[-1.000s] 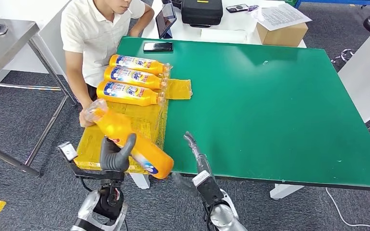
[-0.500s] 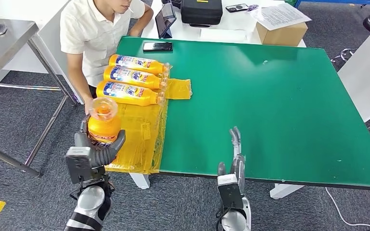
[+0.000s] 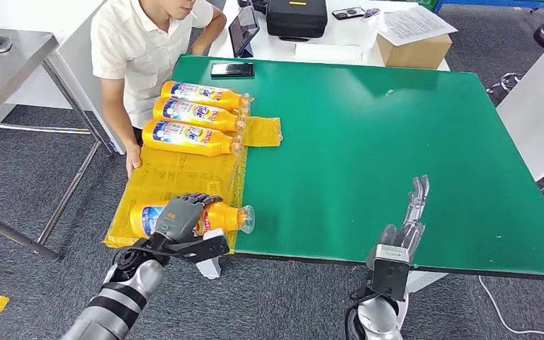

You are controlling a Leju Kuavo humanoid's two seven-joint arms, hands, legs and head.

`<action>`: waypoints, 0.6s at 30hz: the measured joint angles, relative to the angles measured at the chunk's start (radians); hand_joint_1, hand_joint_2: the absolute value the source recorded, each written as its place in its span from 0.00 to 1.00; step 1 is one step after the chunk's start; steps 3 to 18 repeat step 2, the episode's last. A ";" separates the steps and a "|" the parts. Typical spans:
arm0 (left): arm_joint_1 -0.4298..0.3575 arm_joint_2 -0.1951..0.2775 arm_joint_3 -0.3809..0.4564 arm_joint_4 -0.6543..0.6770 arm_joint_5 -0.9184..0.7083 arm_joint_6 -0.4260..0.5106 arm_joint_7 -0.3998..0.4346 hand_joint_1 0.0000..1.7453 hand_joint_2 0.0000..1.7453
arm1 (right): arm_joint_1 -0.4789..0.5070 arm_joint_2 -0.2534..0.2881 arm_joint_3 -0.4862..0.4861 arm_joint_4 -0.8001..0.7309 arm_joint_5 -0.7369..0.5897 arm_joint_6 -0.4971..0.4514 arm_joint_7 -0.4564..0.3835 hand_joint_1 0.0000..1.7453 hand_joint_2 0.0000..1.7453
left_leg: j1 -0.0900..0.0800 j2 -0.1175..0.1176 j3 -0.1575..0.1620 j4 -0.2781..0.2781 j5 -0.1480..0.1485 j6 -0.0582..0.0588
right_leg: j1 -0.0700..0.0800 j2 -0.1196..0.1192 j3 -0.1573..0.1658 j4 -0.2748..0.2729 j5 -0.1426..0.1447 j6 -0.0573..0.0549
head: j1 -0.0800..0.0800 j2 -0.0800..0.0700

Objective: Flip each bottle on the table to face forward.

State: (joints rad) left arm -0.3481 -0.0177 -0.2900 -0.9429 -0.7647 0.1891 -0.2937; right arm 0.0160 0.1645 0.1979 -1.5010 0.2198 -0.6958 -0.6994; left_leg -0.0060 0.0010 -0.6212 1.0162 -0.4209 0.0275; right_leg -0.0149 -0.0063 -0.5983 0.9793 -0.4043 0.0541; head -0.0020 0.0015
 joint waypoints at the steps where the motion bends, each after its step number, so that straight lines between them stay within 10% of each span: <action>1: -0.018 0.004 -0.002 0.025 0.003 -0.019 -0.007 0.72 1.00 | 0.000 -0.002 0.005 0.001 -0.009 0.000 0.000 0.00 0.00 | 0.000 0.000 0.001 0.000 0.000 0.000 | 0.000 0.000 0.001 0.000 0.000 0.000 | 0.000 0.000; 18: -0.027 0.005 -0.004 0.035 0.005 -0.027 -0.011 0.63 1.00 | 0.000 -0.003 0.007 0.001 -0.013 0.000 0.000 0.00 0.00 | 0.000 0.000 0.002 0.000 0.000 0.000 | 0.000 0.000 0.002 0.000 0.000 0.000 | 0.000 0.000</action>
